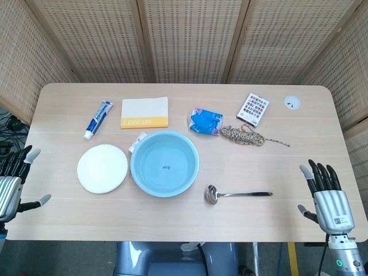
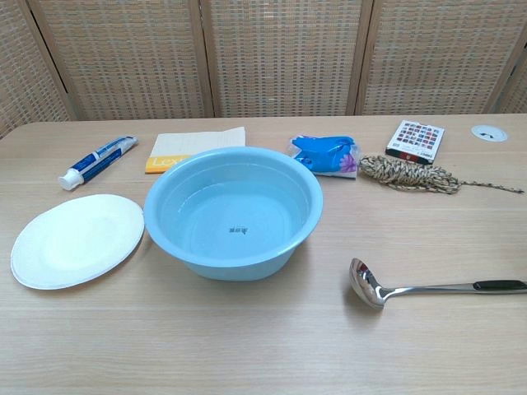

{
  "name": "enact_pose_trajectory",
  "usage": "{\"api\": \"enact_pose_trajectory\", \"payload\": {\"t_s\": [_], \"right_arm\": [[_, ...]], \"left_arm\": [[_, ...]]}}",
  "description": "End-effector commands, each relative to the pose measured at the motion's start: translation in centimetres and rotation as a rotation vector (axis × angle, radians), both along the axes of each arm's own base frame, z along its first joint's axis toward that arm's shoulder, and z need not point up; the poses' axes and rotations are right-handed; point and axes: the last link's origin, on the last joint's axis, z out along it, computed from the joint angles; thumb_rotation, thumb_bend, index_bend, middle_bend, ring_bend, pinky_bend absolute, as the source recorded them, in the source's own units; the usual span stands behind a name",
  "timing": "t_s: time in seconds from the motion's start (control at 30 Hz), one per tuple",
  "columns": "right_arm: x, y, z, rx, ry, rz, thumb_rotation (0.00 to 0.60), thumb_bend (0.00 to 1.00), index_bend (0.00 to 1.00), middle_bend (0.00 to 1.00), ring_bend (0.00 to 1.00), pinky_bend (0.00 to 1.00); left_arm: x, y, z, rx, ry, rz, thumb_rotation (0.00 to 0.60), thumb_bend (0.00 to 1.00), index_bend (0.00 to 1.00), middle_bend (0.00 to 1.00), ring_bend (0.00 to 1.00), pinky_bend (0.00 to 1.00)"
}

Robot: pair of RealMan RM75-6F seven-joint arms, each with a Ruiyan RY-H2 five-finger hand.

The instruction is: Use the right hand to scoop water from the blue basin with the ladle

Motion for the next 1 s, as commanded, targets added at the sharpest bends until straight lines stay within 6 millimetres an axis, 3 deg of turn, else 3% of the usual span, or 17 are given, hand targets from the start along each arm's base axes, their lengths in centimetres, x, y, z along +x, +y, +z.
{"api": "enact_pose_trajectory", "payload": {"t_s": [0.03,0.23,0.27,0.33,0.4,0.43,0.47,0.5,0.6,0.67,0.83,1.0], "right_arm": [[0.0,0.0,-0.1,0.003,0.001,-0.001,0.600,0.00,0.00,0.00,0.00,0.00],[-0.1,-0.1,-0.3,0.020,-0.003,-0.006,0.600,0.00,0.00,0.00,0.00,0.00],[-0.2,-0.1,-0.5,0.030,-0.009,-0.013,0.600,0.00,0.00,0.03,0.01,0.00],[-0.5,-0.2,-0.7,0.044,-0.014,-0.027,0.600,0.00,0.00,0.19,0.16,0.00],[-0.6,-0.8,-1.0,0.049,-0.016,-0.027,0.600,0.00,0.00,0.45,0.46,0.13],[-0.4,-1.4,-1.3,0.055,-0.018,-0.020,0.600,0.00,0.00,0.52,0.53,0.21],[-0.3,-1.8,-1.5,0.057,-0.017,-0.018,0.600,0.00,0.00,0.61,0.63,0.36],[-0.2,-2.3,-1.8,0.066,-0.008,-0.014,0.600,0.00,0.00,0.67,0.70,0.52],[0.4,-4.4,-3.0,0.140,0.033,-0.019,0.600,0.00,0.00,0.80,0.85,0.84],[0.9,-5.7,-3.9,0.191,0.082,-0.030,0.600,0.00,0.00,0.86,0.93,0.95],[2.1,-7.9,-6.7,0.346,0.093,-0.111,0.600,0.00,0.02,0.98,1.00,1.00],[2.5,-8.8,-9.2,0.435,0.075,-0.192,0.600,0.00,0.18,1.00,1.00,1.00]], "left_arm": [[0.0,0.0,0.0,0.001,0.000,0.001,0.600,0.00,0.00,0.00,0.00,0.00],[0.0,0.1,0.1,0.004,-0.002,0.002,0.600,0.00,0.00,0.00,0.00,0.00],[0.0,0.1,0.1,0.004,-0.002,0.001,0.600,0.00,0.00,0.00,0.00,0.00],[0.0,0.1,0.0,0.004,-0.002,-0.002,0.600,0.00,0.00,0.00,0.00,0.00],[0.0,0.1,0.0,0.003,-0.002,-0.001,0.600,0.00,0.00,0.00,0.00,0.00],[-0.1,0.2,0.0,0.004,-0.001,0.003,0.600,0.00,0.00,0.00,0.00,0.00],[-0.1,0.3,0.0,0.004,0.000,0.006,0.600,0.00,0.00,0.00,0.00,0.00],[-0.2,0.3,0.0,0.003,0.000,0.010,0.600,0.00,0.00,0.00,0.00,0.00],[-0.3,0.6,-0.2,-0.005,0.004,0.017,0.600,0.00,0.00,0.00,0.00,0.00],[-0.3,0.8,-0.3,-0.007,0.005,0.021,0.600,0.00,0.00,0.00,0.00,0.00],[-0.4,1.2,-0.4,-0.006,0.011,0.035,0.600,0.00,0.00,0.00,0.00,0.00],[-0.5,1.4,-0.5,-0.006,0.017,0.044,0.600,0.00,0.00,0.00,0.00,0.00]]}}
